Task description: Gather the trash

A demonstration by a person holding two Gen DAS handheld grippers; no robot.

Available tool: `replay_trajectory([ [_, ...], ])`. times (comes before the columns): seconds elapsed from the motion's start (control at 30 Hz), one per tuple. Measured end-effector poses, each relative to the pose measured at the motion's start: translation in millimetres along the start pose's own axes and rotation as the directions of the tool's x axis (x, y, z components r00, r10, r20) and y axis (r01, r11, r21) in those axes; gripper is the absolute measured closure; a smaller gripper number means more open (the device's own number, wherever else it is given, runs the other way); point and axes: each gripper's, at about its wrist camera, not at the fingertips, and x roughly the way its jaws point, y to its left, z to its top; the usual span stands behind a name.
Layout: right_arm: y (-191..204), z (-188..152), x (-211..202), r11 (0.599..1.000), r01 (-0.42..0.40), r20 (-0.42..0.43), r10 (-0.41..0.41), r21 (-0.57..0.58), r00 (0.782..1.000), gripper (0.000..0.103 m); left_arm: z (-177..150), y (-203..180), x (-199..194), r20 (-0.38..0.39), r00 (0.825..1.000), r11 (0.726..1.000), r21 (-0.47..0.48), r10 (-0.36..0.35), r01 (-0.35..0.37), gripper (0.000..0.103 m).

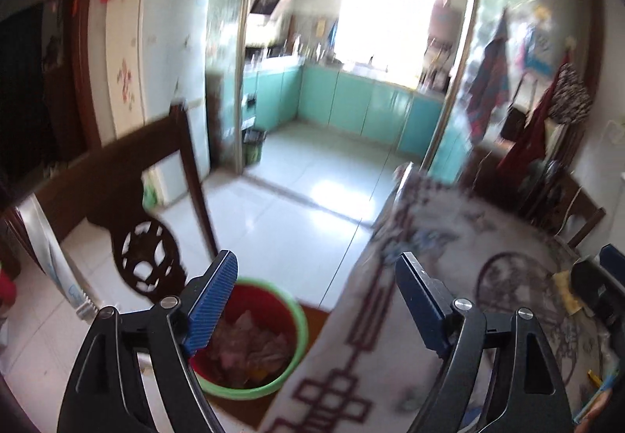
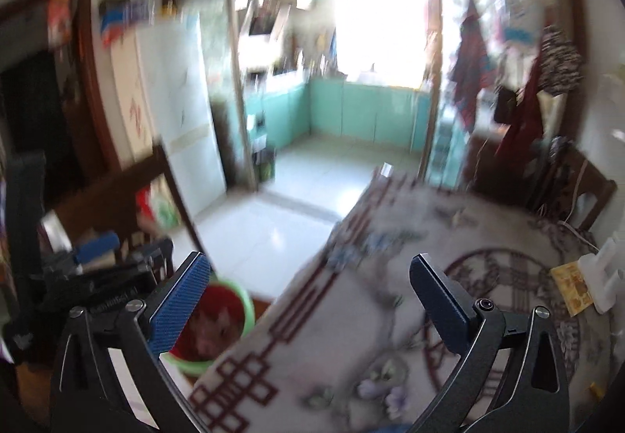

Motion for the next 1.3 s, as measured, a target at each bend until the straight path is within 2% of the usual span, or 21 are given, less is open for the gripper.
replay_trajectory([
  [0.03,-13.3,-1.8,-21.1,1.0,-0.002,0.093,0.0,0.019,0.996,0.0,0.0,-11.8,-13.9,0.051,0.999,1.0,0.003,-0.012,0.012,0.02],
  [0.1,-30.8,-5.0,-45.0,0.999,0.007,0.194,-0.015,0.039,0.981,0.0,-0.5,-30.3,-37.5,0.126,0.992,1.0,0.015,-0.022,0.021,0.019],
  [0.17,-45.0,-5.9,-56.1,0.997,0.042,0.231,-0.056,0.065,0.971,0.0,-0.3,-56.0,-60.2,0.2,0.98,0.999,0.046,-0.013,0.004,0.008],
  [0.27,-67.3,-9.5,-62.4,0.989,0.082,0.222,-0.108,0.123,0.969,0.0,-1.9,-89.9,-87.2,0.269,0.962,0.997,0.061,0.036,-0.054,0.006],
  [0.33,-80.4,-11.5,-66.3,0.984,0.086,0.214,-0.119,0.156,0.97,0.0,-5.5,-109.6,-105.9,0.325,0.944,0.995,0.058,0.061,-0.084,0.006],
  [0.37,-88.3,-11.7,-69.1,0.981,0.087,0.204,-0.122,0.173,0.971,0.0,-5.4,-118.1,-114.2,0.328,0.943,0.995,0.058,0.052,-0.075,0.006],
  [0.43,-98.9,-10.5,-72.1,0.979,0.085,0.173,-0.118,0.187,0.978,0.0,-3.1,-130.5,-125.2,0.29,0.957,0.998,0.064,-0.014,-0.005,0.006],
  [0.5,-111.3,-9.5,-74.3,0.974,0.093,0.13,-0.121,0.204,0.984,0.0,-1.9,-139.4,-134.0,0.262,0.963,0.997,0.061,-0.058,0.043,0.006],
  [0.63,-133.6,-14.9,-85.4,0.967,0.098,0.101,-0.124,0.234,0.987,0.0,-2.0,-155.0,-150.7,0.252,0.968,0.999,0.048,-0.02,0.008,0.006],
  [0.73,-140.0,-18.4,-95.1,0.966,0.114,0.114,-0.144,0.233,0.983,0.0,-2.7,-160.4,-159.1,0.243,0.97,0.999,0.035,-0.011,0.002,0.006],
  [0.93,-141.6,-18.1,-110.5,0.973,0.119,0.141,-0.148,0.197,0.979,0.0,-9.5,-156.3,-162.9,0.221,0.975,1.0,0.019,-0.006,0.002,0.006],
  [1.3,-136.8,-16.6,-123.2,0.978,0.133,0.176,-0.16,0.159,0.971,0.0,-18.1,-160.0,-169.3,0.224,0.975,0.999,0.048,-0.013,0.002,0.006],
])
